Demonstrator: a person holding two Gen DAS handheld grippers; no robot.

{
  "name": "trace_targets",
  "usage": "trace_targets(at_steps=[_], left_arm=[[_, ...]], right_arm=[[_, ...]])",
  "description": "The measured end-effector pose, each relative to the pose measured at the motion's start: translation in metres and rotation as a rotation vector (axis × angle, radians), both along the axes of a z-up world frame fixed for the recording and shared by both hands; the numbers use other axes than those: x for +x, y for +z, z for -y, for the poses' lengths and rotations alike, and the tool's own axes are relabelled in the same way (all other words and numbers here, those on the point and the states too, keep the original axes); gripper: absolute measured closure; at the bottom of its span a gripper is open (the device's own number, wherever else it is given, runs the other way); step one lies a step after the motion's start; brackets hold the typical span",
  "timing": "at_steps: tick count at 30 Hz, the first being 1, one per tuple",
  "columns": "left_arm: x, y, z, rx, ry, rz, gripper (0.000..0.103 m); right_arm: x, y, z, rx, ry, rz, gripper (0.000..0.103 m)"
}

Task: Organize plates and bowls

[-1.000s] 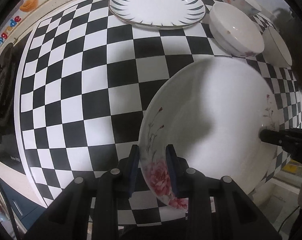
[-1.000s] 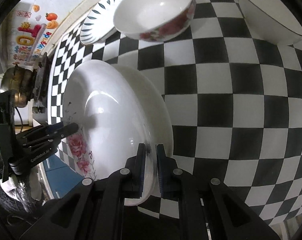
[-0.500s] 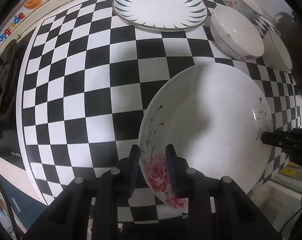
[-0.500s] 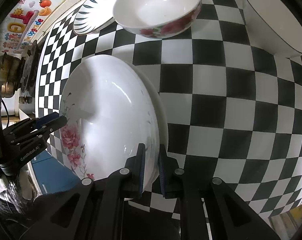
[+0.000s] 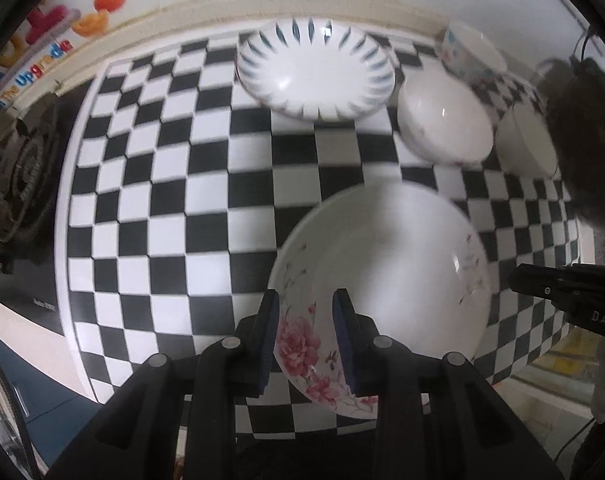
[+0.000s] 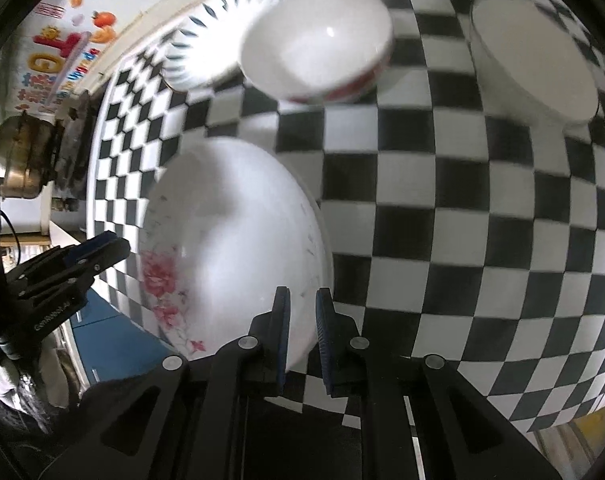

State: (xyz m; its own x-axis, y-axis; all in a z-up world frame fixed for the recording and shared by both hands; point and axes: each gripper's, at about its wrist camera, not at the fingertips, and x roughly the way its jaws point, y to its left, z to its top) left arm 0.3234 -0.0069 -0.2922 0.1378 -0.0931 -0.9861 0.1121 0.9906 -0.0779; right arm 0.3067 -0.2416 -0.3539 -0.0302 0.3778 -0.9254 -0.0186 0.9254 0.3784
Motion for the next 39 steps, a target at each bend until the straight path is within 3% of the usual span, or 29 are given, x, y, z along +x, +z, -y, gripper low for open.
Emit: trace_targets(at_steps=[3, 9, 16, 20, 27, 30, 37, 39], left_arm=[[0.009, 0.022, -0.005, -0.03, 0.031, 0.042, 0.078], [0.051, 0.061, -0.013, -0.09, 0.093, 0.114, 0.077], [0.116, 0.062, -0.04, -0.089, 0.162, 0.115, 0.077], [0.154, 0.029, -0.055, -0.113, 0.191, 0.026, 0.077], [0.209, -0.046, -0.066, -0.179, 0.249, -0.153, 0.077], [0.226, -0.071, -0.062, -0.179, 0.242, -0.198, 0.077], [0.244, -0.098, -0.051, -0.156, 0.203, -0.243, 0.077], [0.245, -0.102, -0.05, -0.162, 0.202, -0.236, 0.079]], right_arm=[[0.01, 0.024, -0.001, -0.007, 0.017, 0.051, 0.082], [0.052, 0.074, 0.0, 0.053, 0.009, 0.133, 0.055], [0.126, 0.095, -0.005, 0.071, -0.008, 0.171, 0.053], [0.184, 0.076, -0.012, 0.054, -0.016, 0.145, 0.053], [0.262, 0.007, -0.021, -0.003, -0.035, 0.033, 0.053], [0.279, -0.017, -0.021, -0.023, -0.032, -0.011, 0.053], [0.296, -0.065, -0.026, -0.028, 0.002, -0.104, 0.054], [0.297, -0.071, -0.027, -0.018, 0.007, -0.11, 0.061]])
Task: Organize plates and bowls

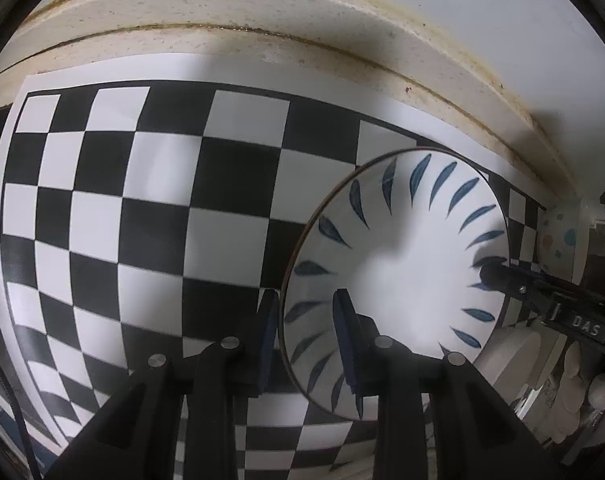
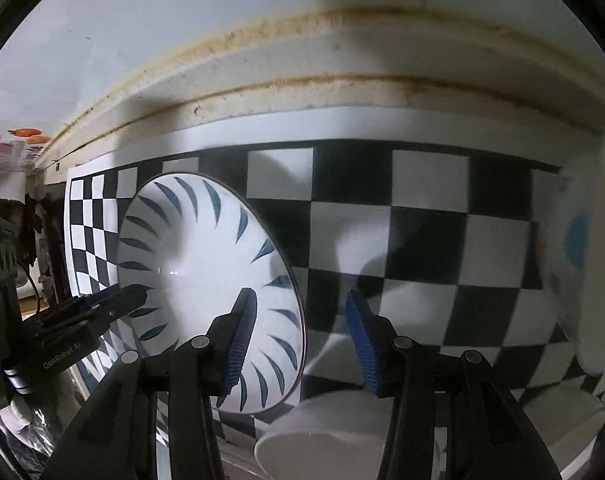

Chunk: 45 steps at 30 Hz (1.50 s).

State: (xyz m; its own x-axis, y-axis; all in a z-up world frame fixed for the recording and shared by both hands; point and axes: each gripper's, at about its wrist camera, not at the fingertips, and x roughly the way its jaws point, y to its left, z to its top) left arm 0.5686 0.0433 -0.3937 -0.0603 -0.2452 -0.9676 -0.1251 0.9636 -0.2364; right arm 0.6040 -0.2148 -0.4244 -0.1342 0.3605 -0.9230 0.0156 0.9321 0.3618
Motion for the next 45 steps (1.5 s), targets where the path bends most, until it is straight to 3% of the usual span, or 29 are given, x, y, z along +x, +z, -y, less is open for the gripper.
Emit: trace_targets(at_steps=[3, 7, 17, 24, 30, 37, 45], left_arm=[[-0.003, -0.001, 0.003, 0.006, 0.005, 0.012, 0.081], [-0.008, 0.001, 0.005, 0.011, 0.0, 0.026, 0.081], [-0.018, 0.034, 0.003, 0.021, -0.017, 0.083, 0.081], [-0.021, 0.068, -0.006, 0.026, -0.039, 0.134, 0.081], [-0.046, 0.093, -0.008, 0.01, -0.056, 0.166, 0.081], [-0.087, 0.116, -0.004, -0.018, -0.092, 0.192, 0.081], [-0.147, 0.126, 0.008, -0.041, -0.153, 0.192, 0.081]], right_arm=[[-0.001, -0.007, -0.002, 0.03, 0.01, -0.016, 0.088], [-0.003, -0.004, -0.001, 0.035, 0.004, 0.017, 0.088], [-0.01, 0.008, 0.0, 0.054, -0.005, -0.002, 0.088], [-0.021, 0.047, -0.003, 0.062, 0.018, 0.05, 0.088], [-0.041, 0.087, -0.004, 0.053, 0.034, 0.103, 0.089], [-0.087, 0.124, 0.004, 0.051, 0.022, 0.14, 0.09], [-0.162, 0.128, 0.021, 0.082, -0.031, 0.132, 0.09]])
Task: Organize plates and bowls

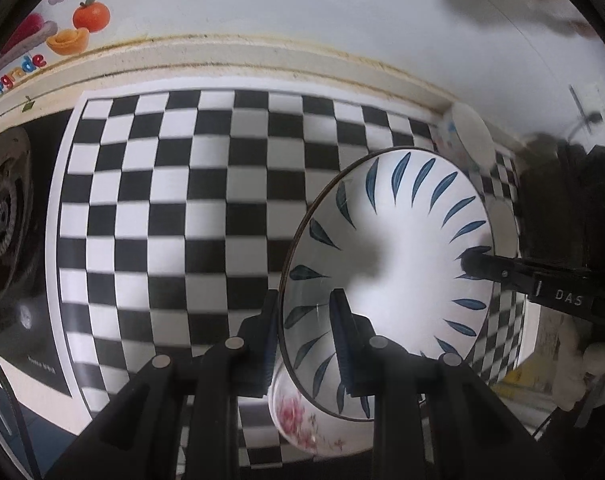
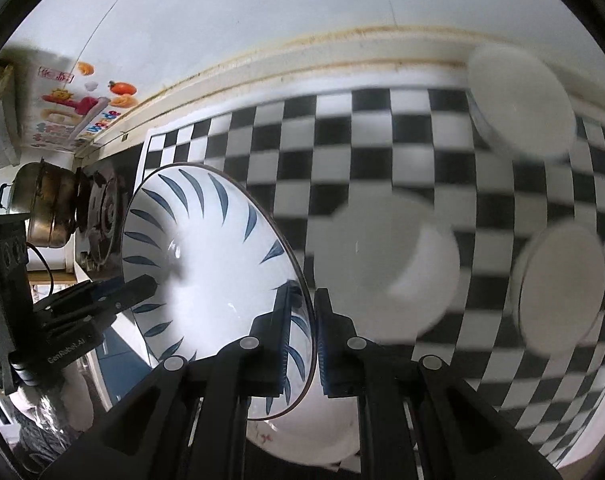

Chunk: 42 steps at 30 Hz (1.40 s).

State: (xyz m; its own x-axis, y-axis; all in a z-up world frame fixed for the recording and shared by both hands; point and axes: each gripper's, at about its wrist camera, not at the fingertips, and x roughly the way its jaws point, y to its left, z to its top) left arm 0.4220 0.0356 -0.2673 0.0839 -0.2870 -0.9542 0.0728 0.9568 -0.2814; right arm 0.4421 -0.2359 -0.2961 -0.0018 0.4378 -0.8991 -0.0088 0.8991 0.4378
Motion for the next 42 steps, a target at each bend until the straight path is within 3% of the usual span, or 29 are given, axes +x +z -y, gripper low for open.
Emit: trace_targets(at_steps=[7, 17, 25, 42], left_arm=[[-0.04, -0.024, 0.006, 0.015, -0.043, -0.061, 0.081], [-0.075, -0.069, 0.022, 0.05, -0.078, -0.146, 0.081], [-0.083, -0.083, 0.033, 0.093, -0.115, -0.163, 0.081], [-0.085, -0.097, 0.045, 0.126, -0.142, -0.203, 0.081]], right_arm=[[-0.069, -0.026, 0.003, 0.012, -0.016, -0.052, 0.09], [-0.127, -0.076, 0.01, -0.011, -0.022, -0.136, 0.09], [-0.135, -0.096, 0.01, -0.02, -0.021, -0.164, 0.09], [-0.127, -0.103, -0.002, -0.087, 0.02, -0.174, 0.089]])
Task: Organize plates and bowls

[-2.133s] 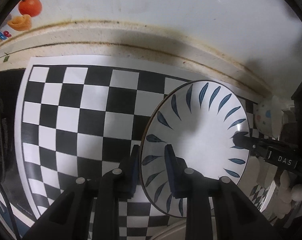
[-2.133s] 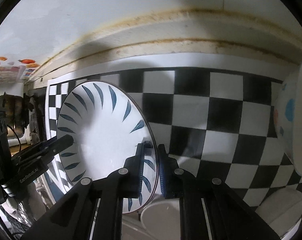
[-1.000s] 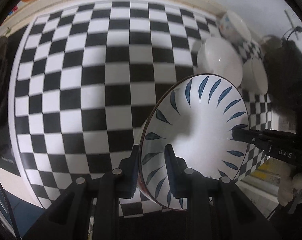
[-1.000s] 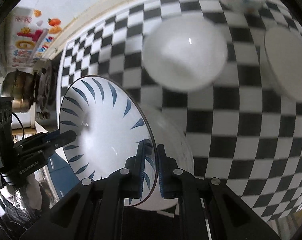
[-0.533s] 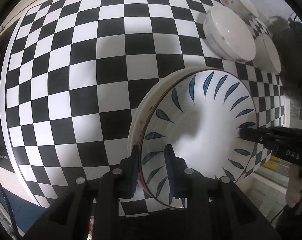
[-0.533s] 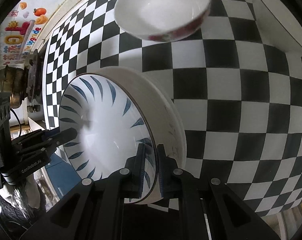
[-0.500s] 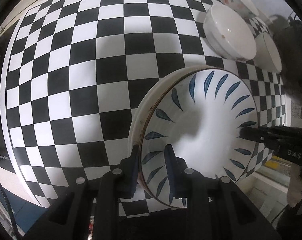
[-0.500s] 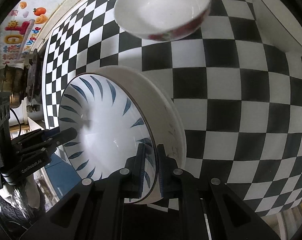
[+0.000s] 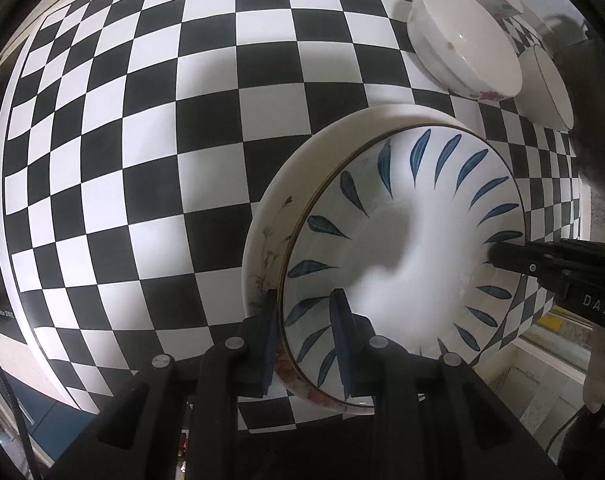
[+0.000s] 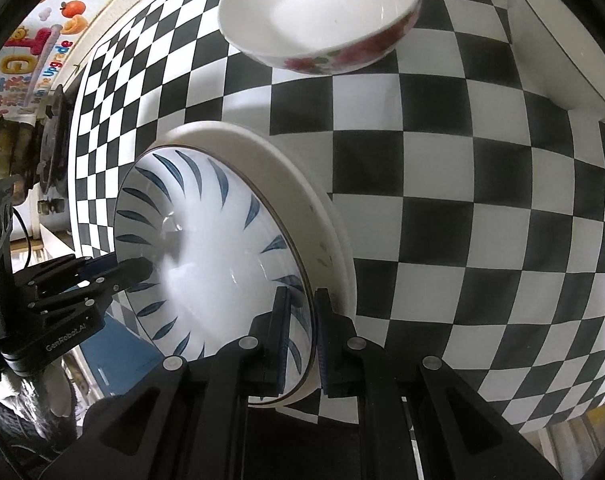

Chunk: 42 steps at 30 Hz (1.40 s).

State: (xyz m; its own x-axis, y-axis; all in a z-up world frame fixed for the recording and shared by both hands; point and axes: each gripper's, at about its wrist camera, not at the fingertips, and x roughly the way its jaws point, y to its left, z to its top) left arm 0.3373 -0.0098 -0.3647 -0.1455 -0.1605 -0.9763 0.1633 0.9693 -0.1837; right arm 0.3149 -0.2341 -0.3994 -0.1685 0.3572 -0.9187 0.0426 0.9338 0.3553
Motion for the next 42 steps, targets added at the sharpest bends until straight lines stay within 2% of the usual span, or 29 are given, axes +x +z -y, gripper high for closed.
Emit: trace_targets(at_steps=[26, 30, 38, 41, 42], left_arm=[[-0.004, 0.0, -0.009, -0.002, 0.04, -0.009, 0.08], [-0.005, 0.004, -0.011, 0.0, 0.053, -0.007, 0.08], [-0.016, 0.018, -0.01, 0.028, 0.072, 0.041, 0.08], [-0.02, 0.025, -0.011, 0.048, 0.083, 0.077, 0.08], [-0.022, 0.029, -0.012, 0.048, 0.09, 0.087, 0.08]], right_arm=[[0.005, -0.002, -0.016, -0.034, 0.031, -0.032, 0.083], [0.004, 0.001, -0.018, -0.041, 0.038, -0.022, 0.077], [-0.002, 0.015, -0.022, -0.077, 0.054, 0.03, 0.075], [-0.007, 0.022, -0.024, -0.073, 0.053, 0.054, 0.069], [-0.009, 0.025, -0.026, -0.074, 0.051, 0.063, 0.061]])
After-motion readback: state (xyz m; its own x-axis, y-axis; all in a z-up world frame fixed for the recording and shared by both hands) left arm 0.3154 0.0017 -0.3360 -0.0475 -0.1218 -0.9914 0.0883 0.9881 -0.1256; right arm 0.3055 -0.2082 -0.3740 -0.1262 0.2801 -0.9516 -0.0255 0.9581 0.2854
